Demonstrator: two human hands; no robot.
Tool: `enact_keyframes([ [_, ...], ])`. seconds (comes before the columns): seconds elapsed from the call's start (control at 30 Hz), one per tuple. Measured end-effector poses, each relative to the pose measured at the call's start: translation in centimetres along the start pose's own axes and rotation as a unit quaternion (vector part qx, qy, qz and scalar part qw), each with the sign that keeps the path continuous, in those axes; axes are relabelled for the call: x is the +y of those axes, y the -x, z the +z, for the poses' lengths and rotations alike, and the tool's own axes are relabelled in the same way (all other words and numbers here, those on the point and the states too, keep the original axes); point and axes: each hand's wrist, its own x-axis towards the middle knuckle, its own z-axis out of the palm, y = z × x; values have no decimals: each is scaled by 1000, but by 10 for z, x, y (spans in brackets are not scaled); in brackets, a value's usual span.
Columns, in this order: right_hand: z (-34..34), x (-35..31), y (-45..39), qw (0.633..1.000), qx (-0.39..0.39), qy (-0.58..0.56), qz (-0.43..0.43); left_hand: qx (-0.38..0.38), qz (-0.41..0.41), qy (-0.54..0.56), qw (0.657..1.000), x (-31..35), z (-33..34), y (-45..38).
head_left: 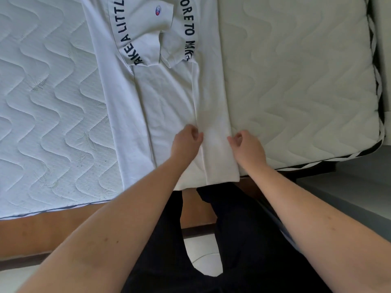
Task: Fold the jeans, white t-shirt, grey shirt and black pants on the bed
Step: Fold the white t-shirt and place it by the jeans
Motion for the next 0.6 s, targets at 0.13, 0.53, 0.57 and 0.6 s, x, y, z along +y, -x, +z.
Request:
enact_keyframes([
  [0.13, -13, -39, -52, 997, 30, -65, 4, 51, 10, 43, 998, 30, -33, -56],
  [0.53, -27, -84, -117, 997, 74, 1, 31, -74, -69, -50, 994, 74, -50, -110],
  [0.57, -28, -88, -121, 997, 73, -3, 26, -65, -62, -58, 994, 75, -52, -111],
  [0.6, -29, -91, -127, 997, 74, -6, 23, -44, -54, -66, 995, 77, -54, -112],
])
